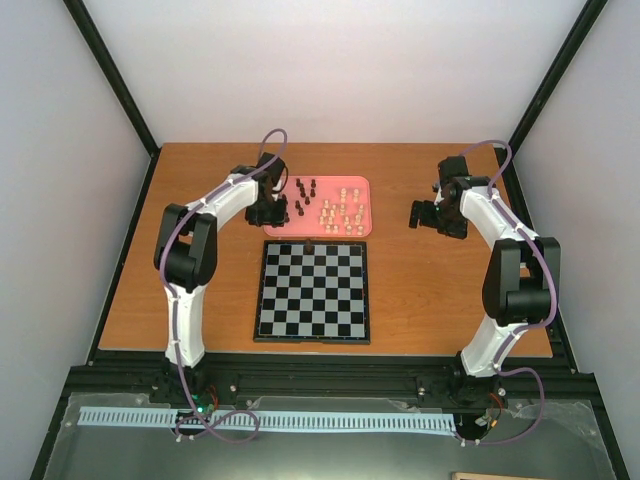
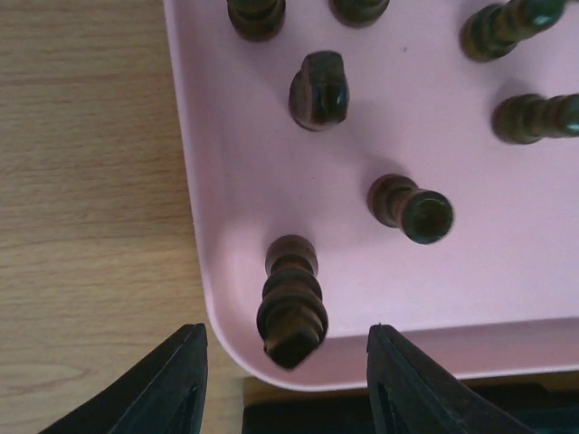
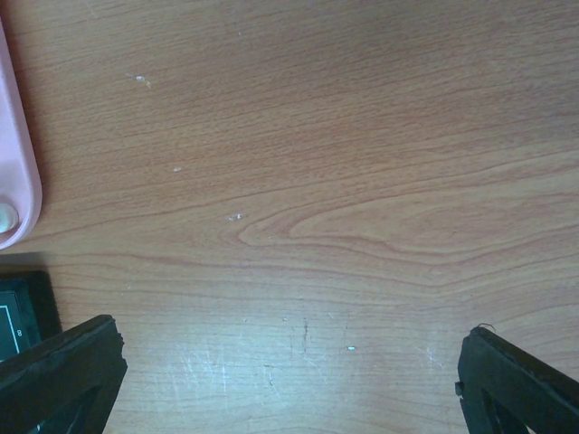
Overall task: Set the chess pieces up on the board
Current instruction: Pick up the chess piece from the storage box.
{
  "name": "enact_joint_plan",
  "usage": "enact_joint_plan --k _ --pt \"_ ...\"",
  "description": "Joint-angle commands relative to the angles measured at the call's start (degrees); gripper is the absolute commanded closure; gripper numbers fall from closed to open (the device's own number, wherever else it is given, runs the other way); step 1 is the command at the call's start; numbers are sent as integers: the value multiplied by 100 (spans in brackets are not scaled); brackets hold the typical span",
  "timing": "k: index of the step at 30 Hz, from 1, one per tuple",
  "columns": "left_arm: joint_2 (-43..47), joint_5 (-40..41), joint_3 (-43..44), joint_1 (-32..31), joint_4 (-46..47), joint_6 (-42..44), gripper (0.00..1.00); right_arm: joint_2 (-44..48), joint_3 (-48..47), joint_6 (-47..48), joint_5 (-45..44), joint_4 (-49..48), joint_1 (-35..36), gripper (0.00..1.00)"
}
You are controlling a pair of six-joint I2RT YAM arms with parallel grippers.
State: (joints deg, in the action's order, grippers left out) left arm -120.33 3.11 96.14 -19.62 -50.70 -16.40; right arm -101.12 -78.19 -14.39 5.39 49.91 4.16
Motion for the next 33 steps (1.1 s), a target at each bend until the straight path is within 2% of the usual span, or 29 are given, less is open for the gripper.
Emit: enact_joint_plan --k 1,15,24,28,33 --pt "-251 -48 333 21 144 -28 50 -43 -130 24 -20 0 23 0" --pt "-366 116 492 28 196 -38 58 -74 -126 27 -47 1 25 0" --pt "-354 174 532 21 165 -54 77 -79 -110 17 -47 -8 19 0" --pt "-362 215 585 25 152 -56 83 -83 -100 9 -41 -8 23 0" --pt "-314 247 627 28 53 -67 99 -67 -100 12 -55 -8 23 0"
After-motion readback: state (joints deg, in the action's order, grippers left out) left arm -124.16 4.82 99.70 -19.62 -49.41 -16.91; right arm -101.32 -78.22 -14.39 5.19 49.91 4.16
